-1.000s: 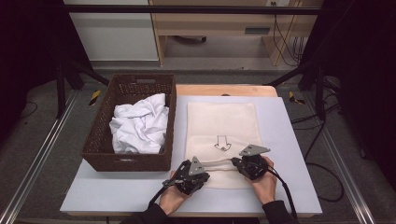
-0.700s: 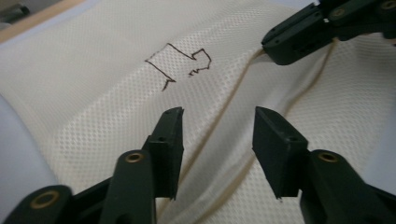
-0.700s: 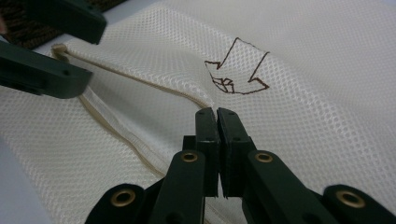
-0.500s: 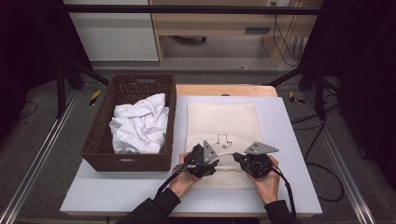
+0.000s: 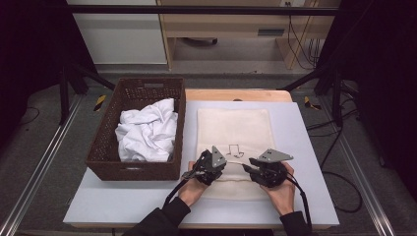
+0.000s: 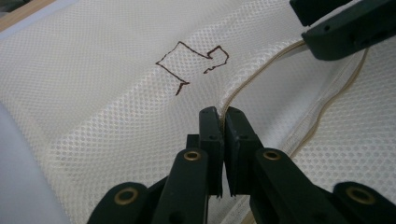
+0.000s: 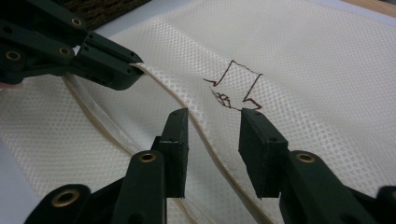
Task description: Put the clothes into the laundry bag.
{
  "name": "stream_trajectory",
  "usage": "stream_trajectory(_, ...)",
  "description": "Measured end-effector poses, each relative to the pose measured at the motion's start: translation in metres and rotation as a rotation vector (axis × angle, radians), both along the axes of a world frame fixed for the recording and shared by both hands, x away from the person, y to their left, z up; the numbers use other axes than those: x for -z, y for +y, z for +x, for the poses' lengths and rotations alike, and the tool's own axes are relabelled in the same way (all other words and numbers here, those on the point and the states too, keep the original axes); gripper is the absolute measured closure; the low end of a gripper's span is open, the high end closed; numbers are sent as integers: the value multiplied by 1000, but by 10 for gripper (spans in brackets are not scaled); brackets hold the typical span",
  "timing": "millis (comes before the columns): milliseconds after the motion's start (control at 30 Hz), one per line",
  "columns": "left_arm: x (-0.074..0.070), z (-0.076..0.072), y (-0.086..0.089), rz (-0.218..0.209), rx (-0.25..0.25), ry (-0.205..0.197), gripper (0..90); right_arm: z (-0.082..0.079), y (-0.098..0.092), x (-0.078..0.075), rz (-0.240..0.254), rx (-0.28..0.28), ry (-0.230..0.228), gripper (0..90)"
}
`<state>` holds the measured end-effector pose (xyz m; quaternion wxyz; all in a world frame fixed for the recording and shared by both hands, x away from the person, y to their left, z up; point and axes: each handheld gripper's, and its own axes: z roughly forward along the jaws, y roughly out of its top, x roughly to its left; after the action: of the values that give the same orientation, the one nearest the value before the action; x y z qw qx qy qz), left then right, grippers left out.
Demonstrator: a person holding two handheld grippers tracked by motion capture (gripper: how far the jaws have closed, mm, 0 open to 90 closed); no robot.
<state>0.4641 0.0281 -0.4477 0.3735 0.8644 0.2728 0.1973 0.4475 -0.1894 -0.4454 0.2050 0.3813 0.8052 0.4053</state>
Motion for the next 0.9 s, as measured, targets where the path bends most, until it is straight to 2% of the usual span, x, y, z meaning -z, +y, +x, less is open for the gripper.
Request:
stream_trajectory(67,-1,0,1,-19,0,4,856,1,4,2,-18,-8,1,599)
stream_trajectory(133,-2,-1,1,-25,-1,7,855,2,9,6,-58,-1,5,604)
stream_trajectory(233,-3,-1,3,-43,2,15,853,6,12,11,-91,16,8,645)
stream_trajectory(300,-2,-2,3,-40,7,15,848,6,12,11,-85,26,3,707)
stream_trajectory(333,-2,-2,3,-40,7,15,845,6,12,11,-85,26,3,707)
stream_trajectory(367,-3,-3,3,-46,14,19,838,6,12,9,-64,25,6,799)
stream_trajectory(400,-3,-3,3,-51,15,21,825,6,12,9,-55,29,13,830)
stream_trajectory(467,-6,-4,4,-71,15,31,766,7,11,8,-37,31,28,867)
stream_trajectory(533,-11,-7,9,-100,10,42,653,8,9,8,-25,35,44,872)
stream_trajectory(633,-25,-15,23,-149,12,50,516,7,8,6,-10,43,49,873)
stream_trajectory(700,-36,-21,35,-172,15,43,459,6,8,5,-4,46,44,873)
stream_trajectory(900,-67,-39,79,-209,-13,-27,368,3,5,1,37,57,26,873)
